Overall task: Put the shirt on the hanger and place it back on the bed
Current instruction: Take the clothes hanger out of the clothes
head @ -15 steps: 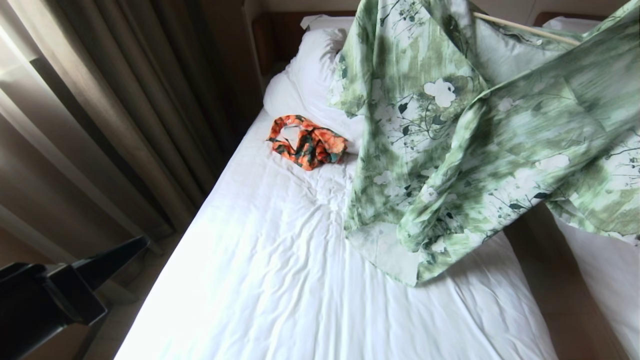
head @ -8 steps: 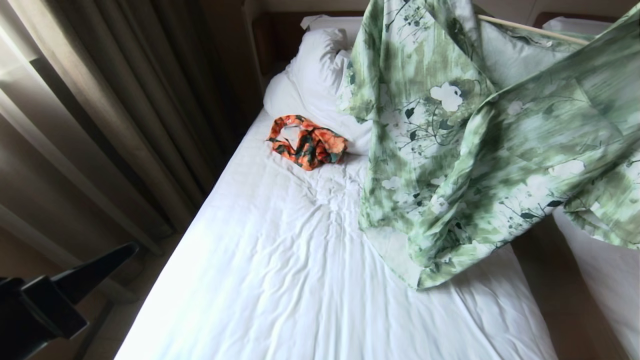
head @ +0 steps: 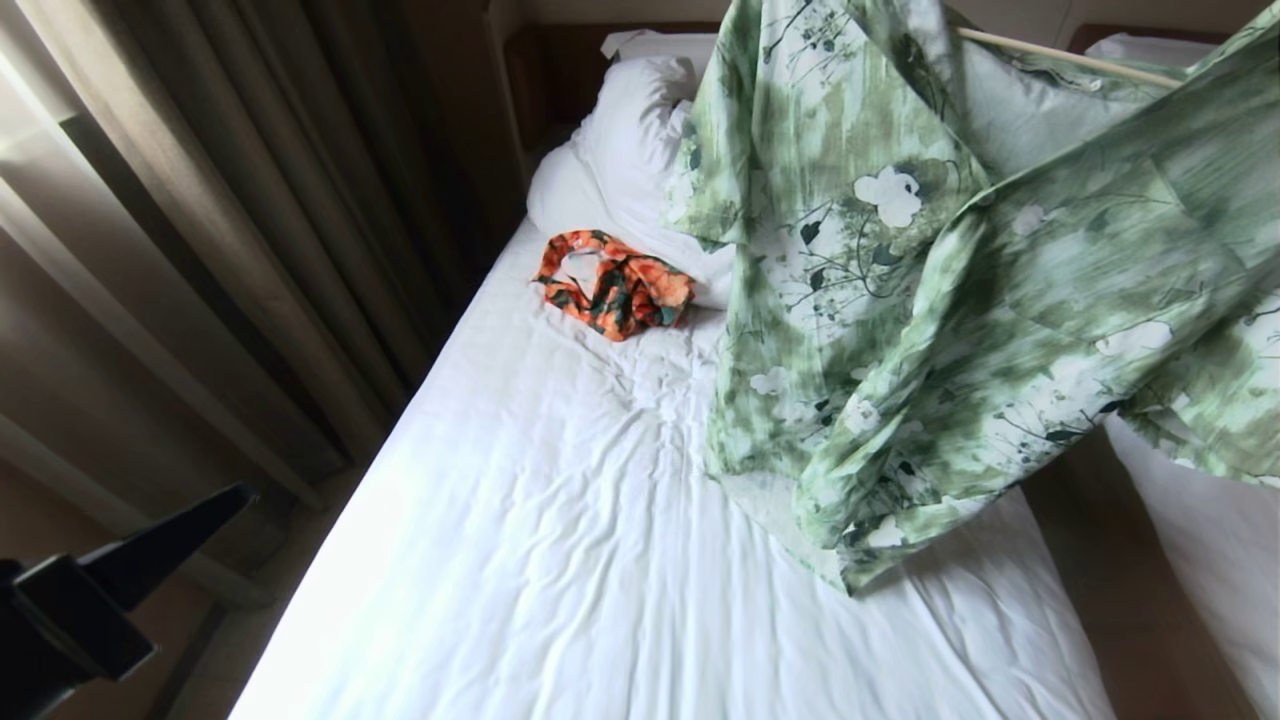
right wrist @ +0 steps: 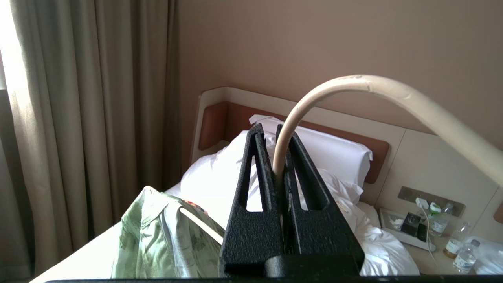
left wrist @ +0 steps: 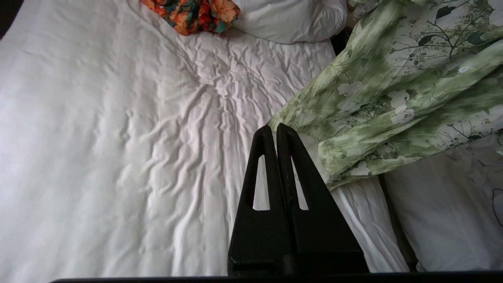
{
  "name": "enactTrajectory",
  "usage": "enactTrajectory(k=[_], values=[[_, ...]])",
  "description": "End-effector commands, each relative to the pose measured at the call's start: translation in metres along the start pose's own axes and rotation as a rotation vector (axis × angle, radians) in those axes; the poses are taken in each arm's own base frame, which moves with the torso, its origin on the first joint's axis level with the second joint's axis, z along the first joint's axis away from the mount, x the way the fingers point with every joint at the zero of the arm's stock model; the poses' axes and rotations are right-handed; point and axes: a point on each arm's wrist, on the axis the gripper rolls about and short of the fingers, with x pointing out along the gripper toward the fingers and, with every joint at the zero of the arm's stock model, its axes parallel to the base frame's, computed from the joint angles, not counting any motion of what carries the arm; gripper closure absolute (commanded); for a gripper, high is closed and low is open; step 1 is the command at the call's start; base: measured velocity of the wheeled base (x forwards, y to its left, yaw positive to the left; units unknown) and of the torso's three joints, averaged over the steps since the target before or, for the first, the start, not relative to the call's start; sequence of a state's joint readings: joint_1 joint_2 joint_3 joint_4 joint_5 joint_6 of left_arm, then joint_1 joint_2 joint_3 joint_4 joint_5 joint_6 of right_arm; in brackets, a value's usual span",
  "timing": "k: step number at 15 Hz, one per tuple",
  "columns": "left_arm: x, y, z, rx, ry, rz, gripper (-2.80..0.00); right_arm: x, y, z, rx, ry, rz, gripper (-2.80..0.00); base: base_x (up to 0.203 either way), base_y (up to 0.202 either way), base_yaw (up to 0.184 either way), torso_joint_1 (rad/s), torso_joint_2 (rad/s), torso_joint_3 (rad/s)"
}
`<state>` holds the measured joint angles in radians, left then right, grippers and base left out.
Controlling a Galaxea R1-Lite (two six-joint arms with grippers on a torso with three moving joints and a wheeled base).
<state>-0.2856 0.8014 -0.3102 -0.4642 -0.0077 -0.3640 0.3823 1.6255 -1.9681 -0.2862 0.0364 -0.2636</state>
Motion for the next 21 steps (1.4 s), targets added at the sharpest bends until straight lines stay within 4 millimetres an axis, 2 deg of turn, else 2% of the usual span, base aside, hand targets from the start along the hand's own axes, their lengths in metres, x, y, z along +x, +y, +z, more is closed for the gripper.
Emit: enactTrajectory(k=[1,9,17,21], values=[[-0.003,0.000,0.000,-0.002,-0.011,-0.001,0.00,-0.002,-0.001,0.004,-0.001,-0.010,-0.004,0.00,0.000,0.000,0.000,0.000,0.00,0.000],[-0.003,0.001,-0.003,-0.002,-0.002,0.001,0.00,-0.005,-0.003,0.009,0.031,-0.017,-0.013,0.00,0.000,0.000,0.000,0.000,0.00,0.000],[0.000,-0.008,0.021,0.003,-0.069,-0.031,0.00,-0.010,-0.004,0.015,0.057,-0.017,-0.009,0.00,0.000,0.000,0.000,0.000,0.00,0.000],[0.003,-0.017,0.042,0.006,-0.046,-0.065,0.00,-0.018,-0.001,0.011,0.078,0.121,0.028,0.00,0.000,0.000,0.000,0.000,0.00,0.000]])
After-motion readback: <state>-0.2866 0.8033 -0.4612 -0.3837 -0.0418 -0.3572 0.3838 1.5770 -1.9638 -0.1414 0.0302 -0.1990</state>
